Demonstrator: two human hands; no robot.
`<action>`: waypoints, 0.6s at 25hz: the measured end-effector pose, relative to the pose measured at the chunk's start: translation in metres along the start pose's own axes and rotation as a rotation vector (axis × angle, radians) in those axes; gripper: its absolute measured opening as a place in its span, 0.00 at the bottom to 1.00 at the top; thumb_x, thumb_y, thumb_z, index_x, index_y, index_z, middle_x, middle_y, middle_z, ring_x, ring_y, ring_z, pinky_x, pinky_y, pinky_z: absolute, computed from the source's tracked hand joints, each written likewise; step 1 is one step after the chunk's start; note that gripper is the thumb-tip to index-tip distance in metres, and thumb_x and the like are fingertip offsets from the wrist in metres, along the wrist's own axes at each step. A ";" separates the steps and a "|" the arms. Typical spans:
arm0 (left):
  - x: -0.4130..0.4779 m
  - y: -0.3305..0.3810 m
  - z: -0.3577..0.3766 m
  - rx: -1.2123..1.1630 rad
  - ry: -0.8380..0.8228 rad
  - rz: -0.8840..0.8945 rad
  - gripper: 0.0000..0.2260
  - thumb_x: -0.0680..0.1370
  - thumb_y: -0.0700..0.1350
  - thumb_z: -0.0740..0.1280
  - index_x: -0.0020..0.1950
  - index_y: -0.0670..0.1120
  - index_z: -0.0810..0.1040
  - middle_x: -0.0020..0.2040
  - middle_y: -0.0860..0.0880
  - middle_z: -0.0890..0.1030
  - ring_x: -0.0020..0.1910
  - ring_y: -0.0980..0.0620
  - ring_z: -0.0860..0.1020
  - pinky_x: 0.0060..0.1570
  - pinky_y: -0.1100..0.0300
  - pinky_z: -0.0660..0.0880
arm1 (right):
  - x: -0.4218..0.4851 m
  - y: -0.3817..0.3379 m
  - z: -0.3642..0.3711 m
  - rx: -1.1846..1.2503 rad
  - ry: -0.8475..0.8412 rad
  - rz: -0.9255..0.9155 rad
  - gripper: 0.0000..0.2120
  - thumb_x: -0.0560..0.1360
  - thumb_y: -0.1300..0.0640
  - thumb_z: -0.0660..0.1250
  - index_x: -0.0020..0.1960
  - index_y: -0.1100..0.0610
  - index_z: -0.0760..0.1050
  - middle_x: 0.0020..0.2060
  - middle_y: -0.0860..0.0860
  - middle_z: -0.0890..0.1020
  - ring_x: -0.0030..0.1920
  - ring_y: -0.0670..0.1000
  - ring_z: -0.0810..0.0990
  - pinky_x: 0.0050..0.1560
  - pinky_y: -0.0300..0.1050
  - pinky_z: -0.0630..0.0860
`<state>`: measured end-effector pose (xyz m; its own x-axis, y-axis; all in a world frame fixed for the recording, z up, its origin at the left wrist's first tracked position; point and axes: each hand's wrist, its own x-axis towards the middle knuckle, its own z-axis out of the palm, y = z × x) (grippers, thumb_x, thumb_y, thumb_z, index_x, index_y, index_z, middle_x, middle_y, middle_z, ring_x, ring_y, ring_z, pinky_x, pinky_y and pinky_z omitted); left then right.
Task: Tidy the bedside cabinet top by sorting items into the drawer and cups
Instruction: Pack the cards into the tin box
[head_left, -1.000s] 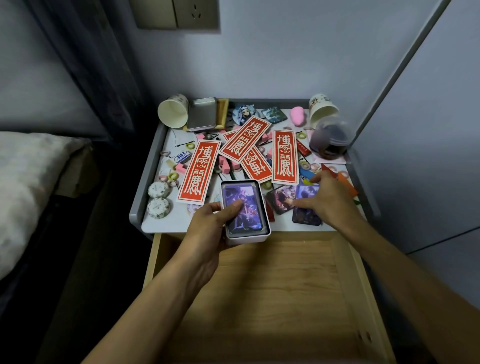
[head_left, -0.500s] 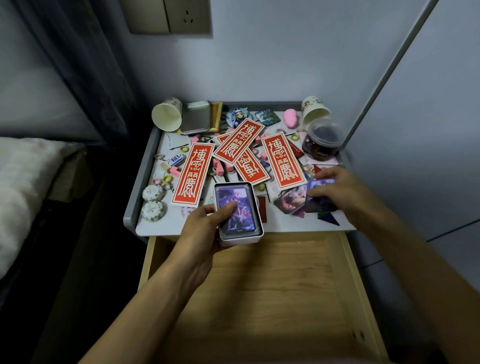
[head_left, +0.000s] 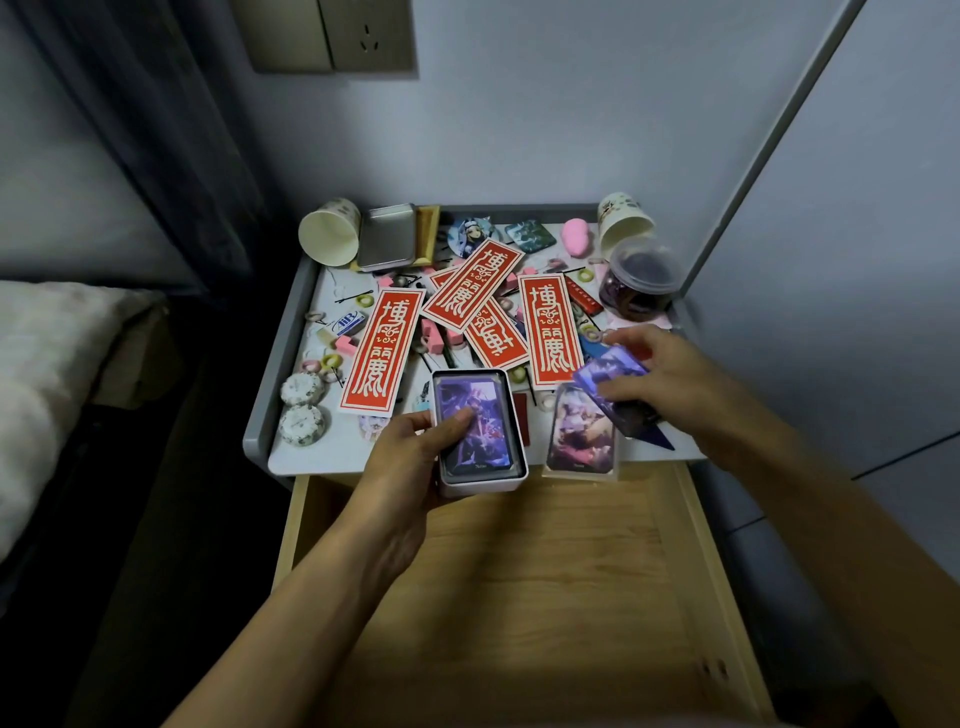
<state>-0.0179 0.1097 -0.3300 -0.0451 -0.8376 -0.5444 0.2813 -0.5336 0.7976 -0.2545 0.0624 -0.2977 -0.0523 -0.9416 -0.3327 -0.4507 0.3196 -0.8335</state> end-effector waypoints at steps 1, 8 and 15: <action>0.000 0.000 0.001 0.007 -0.002 0.004 0.18 0.77 0.44 0.70 0.62 0.37 0.75 0.50 0.41 0.85 0.48 0.42 0.84 0.50 0.43 0.81 | -0.002 -0.004 0.001 0.043 -0.033 -0.019 0.23 0.72 0.63 0.73 0.64 0.51 0.71 0.51 0.52 0.80 0.47 0.51 0.83 0.40 0.45 0.81; -0.006 -0.001 0.008 0.089 -0.111 -0.037 0.13 0.76 0.43 0.70 0.59 0.40 0.77 0.49 0.42 0.85 0.44 0.45 0.83 0.48 0.48 0.79 | -0.013 -0.015 0.032 0.171 -0.183 -0.117 0.17 0.73 0.66 0.71 0.59 0.60 0.73 0.47 0.55 0.85 0.43 0.49 0.85 0.40 0.42 0.82; -0.007 -0.001 0.008 0.092 -0.135 -0.047 0.16 0.76 0.44 0.70 0.62 0.40 0.76 0.51 0.42 0.85 0.45 0.46 0.83 0.48 0.47 0.80 | -0.012 -0.012 0.056 0.206 -0.121 -0.164 0.14 0.72 0.67 0.72 0.55 0.57 0.75 0.47 0.54 0.85 0.45 0.53 0.85 0.43 0.51 0.83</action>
<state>-0.0251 0.1154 -0.3253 -0.1862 -0.8163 -0.5468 0.1873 -0.5758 0.7959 -0.1989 0.0761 -0.3085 0.1182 -0.9670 -0.2257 -0.2537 0.1904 -0.9484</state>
